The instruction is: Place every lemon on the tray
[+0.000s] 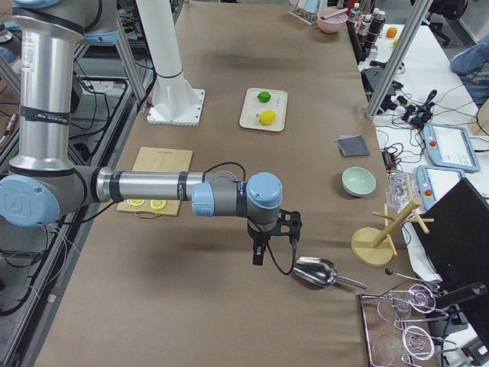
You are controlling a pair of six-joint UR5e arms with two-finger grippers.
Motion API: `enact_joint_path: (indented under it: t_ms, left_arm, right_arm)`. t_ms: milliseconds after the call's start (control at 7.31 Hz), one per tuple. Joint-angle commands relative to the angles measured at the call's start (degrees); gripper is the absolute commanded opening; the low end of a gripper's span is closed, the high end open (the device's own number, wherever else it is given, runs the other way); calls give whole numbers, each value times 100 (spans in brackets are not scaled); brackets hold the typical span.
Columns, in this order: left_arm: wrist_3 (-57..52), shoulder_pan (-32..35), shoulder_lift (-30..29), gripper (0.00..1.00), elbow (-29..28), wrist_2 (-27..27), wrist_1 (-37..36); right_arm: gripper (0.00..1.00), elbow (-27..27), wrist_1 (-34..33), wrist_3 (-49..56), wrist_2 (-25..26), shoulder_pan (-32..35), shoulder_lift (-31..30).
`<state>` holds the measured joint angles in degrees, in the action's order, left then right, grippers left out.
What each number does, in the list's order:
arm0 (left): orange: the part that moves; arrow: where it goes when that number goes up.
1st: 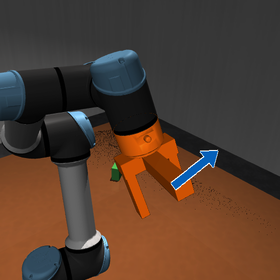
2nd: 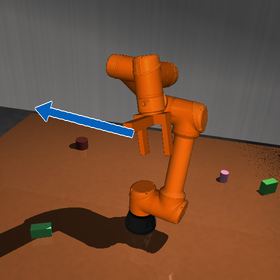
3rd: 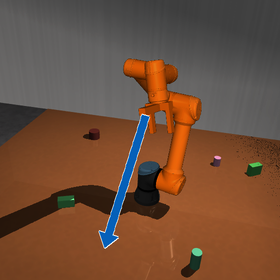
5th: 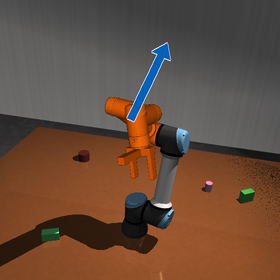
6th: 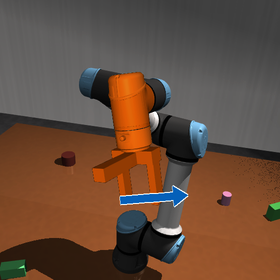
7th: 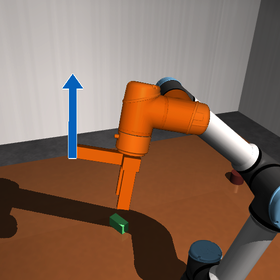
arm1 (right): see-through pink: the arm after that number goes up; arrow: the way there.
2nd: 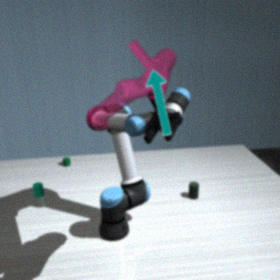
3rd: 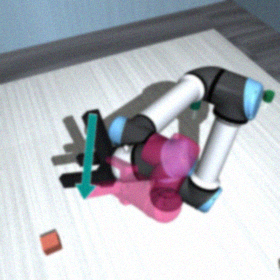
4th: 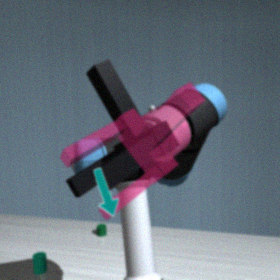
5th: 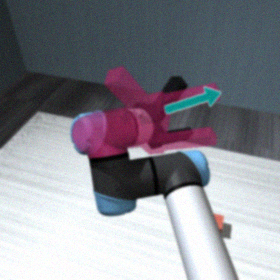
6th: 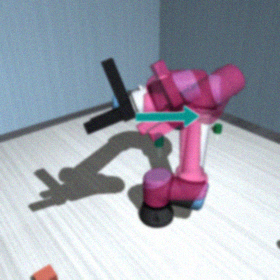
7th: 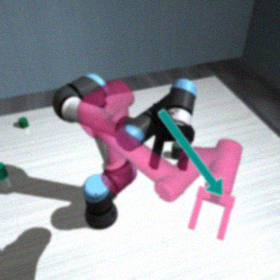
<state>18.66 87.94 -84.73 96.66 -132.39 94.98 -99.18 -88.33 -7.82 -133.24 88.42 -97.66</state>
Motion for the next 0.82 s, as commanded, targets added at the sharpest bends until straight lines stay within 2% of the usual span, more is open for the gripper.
enact_joint_path:
  t_ms: [0, 684]
  left_arm:
    - [33, 4, 1, 98, -7, 3, -15]
    - [15, 21, 1, 98, -130, 3, -24]
  right_arm:
    - [100, -22, 0, 0, 0, 0, 1]
    - [100, -40, 0, 0, 9, 0, -26]
